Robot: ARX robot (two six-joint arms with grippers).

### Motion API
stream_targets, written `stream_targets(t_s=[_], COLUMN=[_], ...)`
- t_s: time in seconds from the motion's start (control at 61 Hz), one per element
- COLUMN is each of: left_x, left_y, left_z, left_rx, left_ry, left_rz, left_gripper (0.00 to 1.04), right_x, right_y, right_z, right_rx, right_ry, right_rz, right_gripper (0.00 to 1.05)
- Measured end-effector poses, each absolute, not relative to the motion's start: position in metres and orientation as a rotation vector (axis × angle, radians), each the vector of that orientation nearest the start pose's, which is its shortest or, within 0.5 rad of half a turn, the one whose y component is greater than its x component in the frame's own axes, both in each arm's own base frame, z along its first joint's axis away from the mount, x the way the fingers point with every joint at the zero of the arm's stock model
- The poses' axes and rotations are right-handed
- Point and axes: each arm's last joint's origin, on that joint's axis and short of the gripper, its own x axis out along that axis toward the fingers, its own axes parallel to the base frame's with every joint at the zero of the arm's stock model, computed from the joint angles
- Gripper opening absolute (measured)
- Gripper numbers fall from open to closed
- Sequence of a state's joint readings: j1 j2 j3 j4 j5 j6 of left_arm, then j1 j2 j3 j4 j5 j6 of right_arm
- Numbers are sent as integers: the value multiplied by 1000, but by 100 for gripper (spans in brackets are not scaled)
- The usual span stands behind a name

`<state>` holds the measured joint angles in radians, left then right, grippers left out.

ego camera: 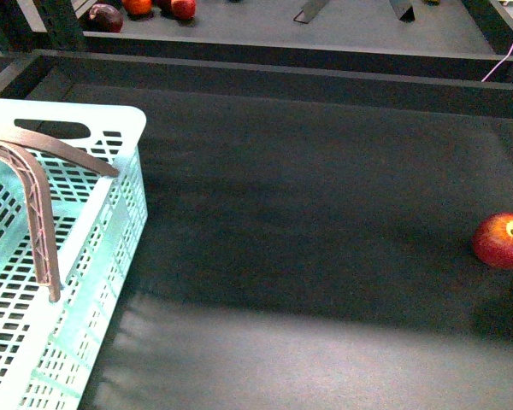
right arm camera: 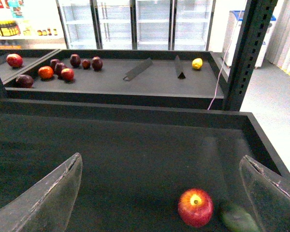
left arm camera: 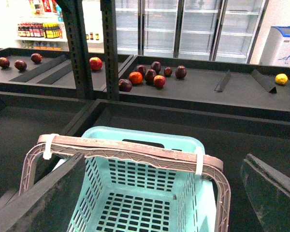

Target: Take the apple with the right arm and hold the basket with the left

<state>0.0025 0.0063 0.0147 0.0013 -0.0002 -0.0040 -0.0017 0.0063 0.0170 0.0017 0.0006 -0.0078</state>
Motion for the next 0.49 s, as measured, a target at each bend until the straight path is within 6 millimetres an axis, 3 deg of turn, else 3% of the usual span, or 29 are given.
stream_targets(t_s=[0.492], left_x=[97], left_y=[0], left_z=[168], left_rx=[-4], left_ry=[-10], left_rz=[3], left_gripper=[98], right_x=[97], right_y=[0], right_z=[169], right_rx=[-8], right_ry=[-12], right_rz=[-2], right_gripper=[96])
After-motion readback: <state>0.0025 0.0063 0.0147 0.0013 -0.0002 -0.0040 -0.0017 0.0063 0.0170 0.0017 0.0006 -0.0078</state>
